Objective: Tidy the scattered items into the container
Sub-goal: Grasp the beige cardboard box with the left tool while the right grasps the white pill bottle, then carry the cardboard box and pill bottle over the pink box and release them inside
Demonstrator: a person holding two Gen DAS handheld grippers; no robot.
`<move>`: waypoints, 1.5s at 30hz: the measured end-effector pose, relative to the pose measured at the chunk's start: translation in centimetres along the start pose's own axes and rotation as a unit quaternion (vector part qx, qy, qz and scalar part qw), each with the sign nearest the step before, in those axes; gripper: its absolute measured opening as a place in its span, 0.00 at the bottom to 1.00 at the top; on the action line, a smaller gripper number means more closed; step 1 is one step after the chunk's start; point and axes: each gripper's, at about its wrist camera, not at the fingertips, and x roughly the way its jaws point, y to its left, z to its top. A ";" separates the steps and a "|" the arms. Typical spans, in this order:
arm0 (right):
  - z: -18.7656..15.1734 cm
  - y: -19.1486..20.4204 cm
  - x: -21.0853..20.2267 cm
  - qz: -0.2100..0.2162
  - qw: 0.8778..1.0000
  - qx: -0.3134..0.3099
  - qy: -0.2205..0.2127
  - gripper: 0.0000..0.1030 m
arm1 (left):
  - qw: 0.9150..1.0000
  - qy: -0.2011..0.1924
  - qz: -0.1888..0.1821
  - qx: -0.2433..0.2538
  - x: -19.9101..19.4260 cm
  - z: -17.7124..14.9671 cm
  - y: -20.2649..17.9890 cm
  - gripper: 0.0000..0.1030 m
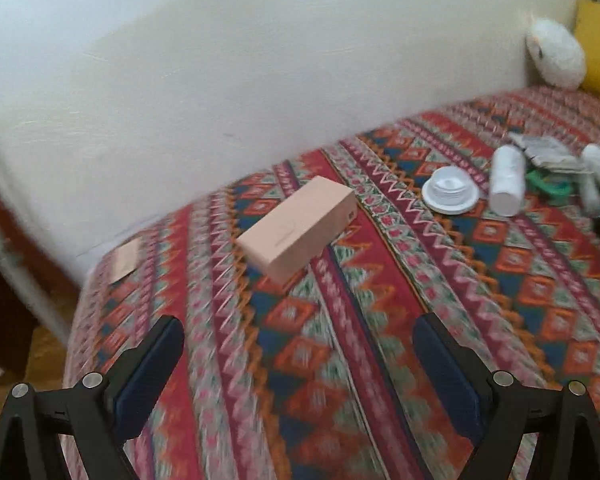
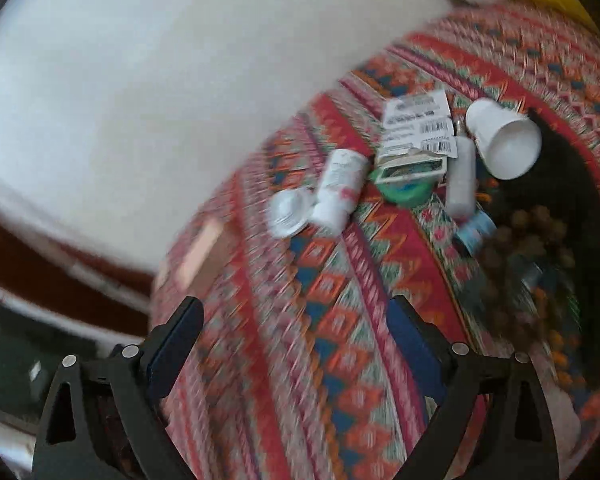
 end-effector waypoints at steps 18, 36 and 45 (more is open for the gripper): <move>2.6 1.5 9.2 -0.056 0.996 -0.069 -0.009 0.44 | 0.982 0.083 -0.155 -0.069 14.0 3.6 1.3 0.51; -21.6 -6.6 -14.1 -0.025 0.988 -0.150 0.036 0.44 | 0.983 0.012 -0.131 -0.129 -19.1 -16.8 -12.1 0.51; -28.7 -9.5 -25.3 -0.023 0.981 -0.192 -0.011 0.44 | 0.982 -0.029 -0.158 -0.101 -29.9 -19.8 -17.5 0.51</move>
